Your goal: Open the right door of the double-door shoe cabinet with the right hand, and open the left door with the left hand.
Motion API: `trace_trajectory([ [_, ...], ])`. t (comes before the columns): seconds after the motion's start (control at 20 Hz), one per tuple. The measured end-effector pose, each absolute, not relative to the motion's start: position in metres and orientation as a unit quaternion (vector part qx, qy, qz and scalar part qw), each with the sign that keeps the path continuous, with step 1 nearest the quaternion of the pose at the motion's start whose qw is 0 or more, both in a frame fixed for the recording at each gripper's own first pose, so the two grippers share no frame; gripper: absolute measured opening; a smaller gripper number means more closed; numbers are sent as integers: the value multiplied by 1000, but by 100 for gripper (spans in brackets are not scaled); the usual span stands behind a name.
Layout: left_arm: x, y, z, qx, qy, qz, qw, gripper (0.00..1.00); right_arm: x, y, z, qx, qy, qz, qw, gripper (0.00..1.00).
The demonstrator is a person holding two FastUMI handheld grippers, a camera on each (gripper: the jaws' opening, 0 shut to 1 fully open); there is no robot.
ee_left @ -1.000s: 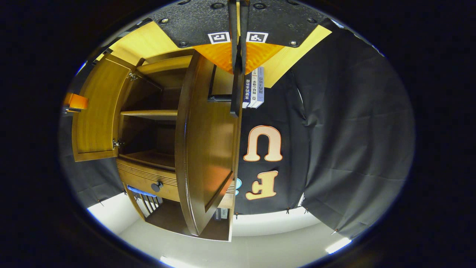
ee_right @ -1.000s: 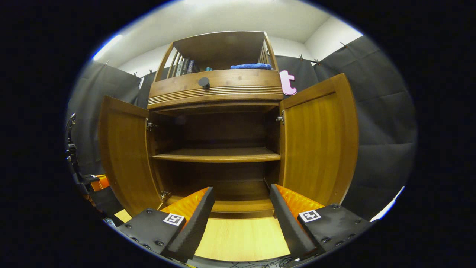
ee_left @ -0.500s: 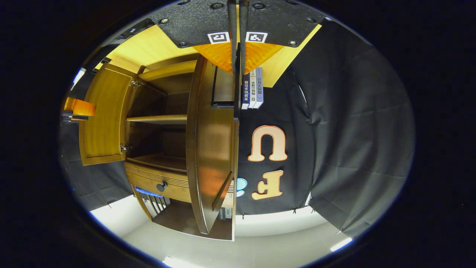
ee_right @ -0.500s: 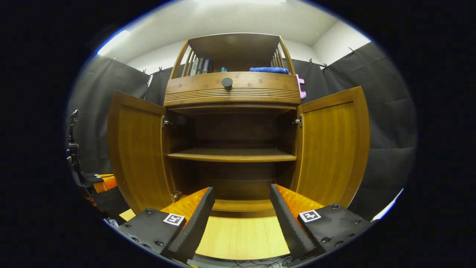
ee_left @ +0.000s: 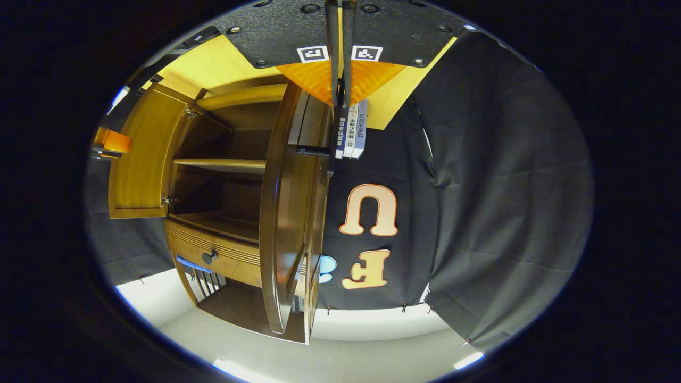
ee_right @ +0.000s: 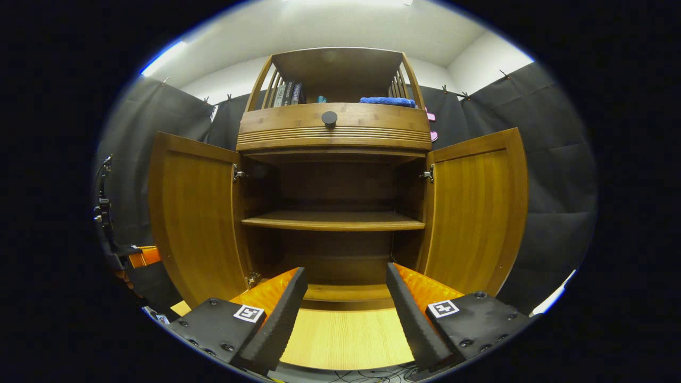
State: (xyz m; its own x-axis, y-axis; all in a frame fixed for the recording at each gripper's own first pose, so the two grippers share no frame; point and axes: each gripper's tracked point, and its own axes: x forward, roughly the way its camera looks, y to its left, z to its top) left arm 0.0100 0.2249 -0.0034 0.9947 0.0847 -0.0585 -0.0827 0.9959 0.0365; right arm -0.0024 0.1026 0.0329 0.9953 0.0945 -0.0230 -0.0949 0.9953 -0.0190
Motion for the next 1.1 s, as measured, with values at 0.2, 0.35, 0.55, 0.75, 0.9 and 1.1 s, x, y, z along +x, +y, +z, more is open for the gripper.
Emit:
trace_trajectory([
  [0.2, 0, 224, -2, 28, 42, 42, 998, 1, -3, 107, 32, -12, 12, 53, 998, 89],
  [0.35, -12, 225, 8, 20, 50, 49, 997, 0, -4, 104, 36, -9, 11, 51, 999, 89],
  [0.55, -30, 226, 32, 27, 48, 70, 996, 5, -6, 95, 44, -8, 5, 45, 999, 89],
  [0.75, -44, 210, 57, 35, 43, 75, 996, 11, -16, 88, 56, 0, 3, 41, 999, 89],
  [0.9, -49, 195, 73, 36, 38, 69, 996, 7, -23, 70, 61, -2, -5, 35, 999, 89],
  [1.1, -56, 166, 94, 32, 24, 49, 998, 27, -31, 62, 71, 0, -11, 28, 1000, 89],
])
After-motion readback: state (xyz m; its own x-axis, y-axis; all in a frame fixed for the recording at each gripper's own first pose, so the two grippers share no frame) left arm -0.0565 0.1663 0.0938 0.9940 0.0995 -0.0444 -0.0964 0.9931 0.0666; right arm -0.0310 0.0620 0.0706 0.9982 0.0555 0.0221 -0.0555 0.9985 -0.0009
